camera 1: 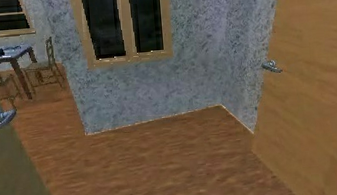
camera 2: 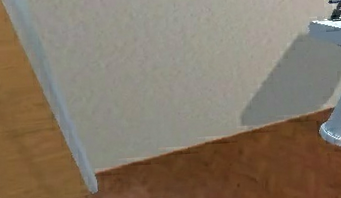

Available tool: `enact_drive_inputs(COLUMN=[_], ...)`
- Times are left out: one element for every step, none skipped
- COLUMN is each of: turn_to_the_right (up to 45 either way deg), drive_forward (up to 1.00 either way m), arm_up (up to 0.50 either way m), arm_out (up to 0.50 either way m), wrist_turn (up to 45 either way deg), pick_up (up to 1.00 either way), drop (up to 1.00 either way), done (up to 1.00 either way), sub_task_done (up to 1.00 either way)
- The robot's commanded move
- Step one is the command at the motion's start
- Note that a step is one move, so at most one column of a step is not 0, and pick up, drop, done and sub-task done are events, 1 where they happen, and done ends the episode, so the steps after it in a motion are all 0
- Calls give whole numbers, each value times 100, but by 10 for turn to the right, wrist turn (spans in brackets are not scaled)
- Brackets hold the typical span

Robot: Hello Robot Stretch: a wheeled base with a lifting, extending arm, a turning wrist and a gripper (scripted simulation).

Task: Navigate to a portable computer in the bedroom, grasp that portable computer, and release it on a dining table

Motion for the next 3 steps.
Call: enact_drive_inputs(turn_to_the_right=[-120,0,-60], drive_forward=[0,100,0], arm_up=[0,0,0], arm_out=[0,0,0], wrist_turn=[0,0,0], pick_up=[0,0,0], drop=[0,0,0], done=[0,0,0], sub_task_done=[0,0,0])
